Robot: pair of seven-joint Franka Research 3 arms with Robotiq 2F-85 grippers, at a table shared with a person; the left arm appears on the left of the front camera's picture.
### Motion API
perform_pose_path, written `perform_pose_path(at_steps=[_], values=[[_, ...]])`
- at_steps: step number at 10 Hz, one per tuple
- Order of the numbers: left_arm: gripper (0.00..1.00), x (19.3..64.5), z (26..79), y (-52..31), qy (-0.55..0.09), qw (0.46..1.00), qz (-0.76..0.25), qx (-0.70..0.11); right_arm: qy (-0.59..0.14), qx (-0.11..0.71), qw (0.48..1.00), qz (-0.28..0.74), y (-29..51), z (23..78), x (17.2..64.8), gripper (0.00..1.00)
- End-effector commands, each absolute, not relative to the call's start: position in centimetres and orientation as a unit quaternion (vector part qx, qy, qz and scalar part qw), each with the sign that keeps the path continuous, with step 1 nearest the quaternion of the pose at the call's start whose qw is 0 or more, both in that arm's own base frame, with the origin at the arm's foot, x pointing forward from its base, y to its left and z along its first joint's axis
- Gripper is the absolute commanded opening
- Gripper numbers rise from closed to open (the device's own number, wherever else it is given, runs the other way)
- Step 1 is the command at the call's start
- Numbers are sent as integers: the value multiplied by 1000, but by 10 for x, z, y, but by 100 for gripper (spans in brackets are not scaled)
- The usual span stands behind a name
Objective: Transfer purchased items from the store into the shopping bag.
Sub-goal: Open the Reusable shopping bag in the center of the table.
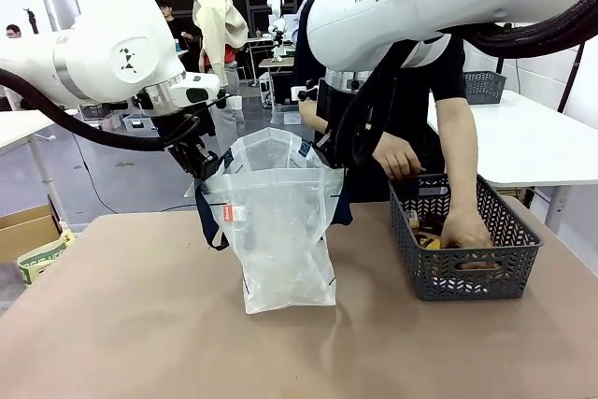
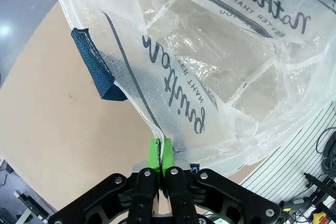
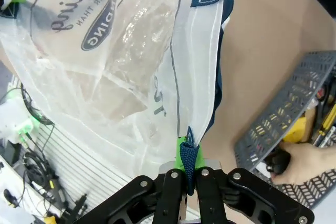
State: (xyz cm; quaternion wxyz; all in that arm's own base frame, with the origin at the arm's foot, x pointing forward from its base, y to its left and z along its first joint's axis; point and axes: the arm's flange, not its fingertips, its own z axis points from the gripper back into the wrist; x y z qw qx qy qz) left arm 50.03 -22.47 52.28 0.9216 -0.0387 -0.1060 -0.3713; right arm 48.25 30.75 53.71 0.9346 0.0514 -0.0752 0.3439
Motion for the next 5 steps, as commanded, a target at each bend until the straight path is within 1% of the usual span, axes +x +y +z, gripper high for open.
perform_pose_path(at_steps=[1,2,3,5], values=[[0,499,520,-225,-103,921,-374,-36,-85,60,945,309,312,535,482,0],[0,499,520,-225,-103,921,-374,-36,-82,67,948,300,311,532,478,0],[0,499,520,-225,-103,921,-374,-36,-78,53,938,332,308,538,483,0],[0,499,520,-225,-103,921,-374,-36,-78,53,938,332,308,538,483,0]])
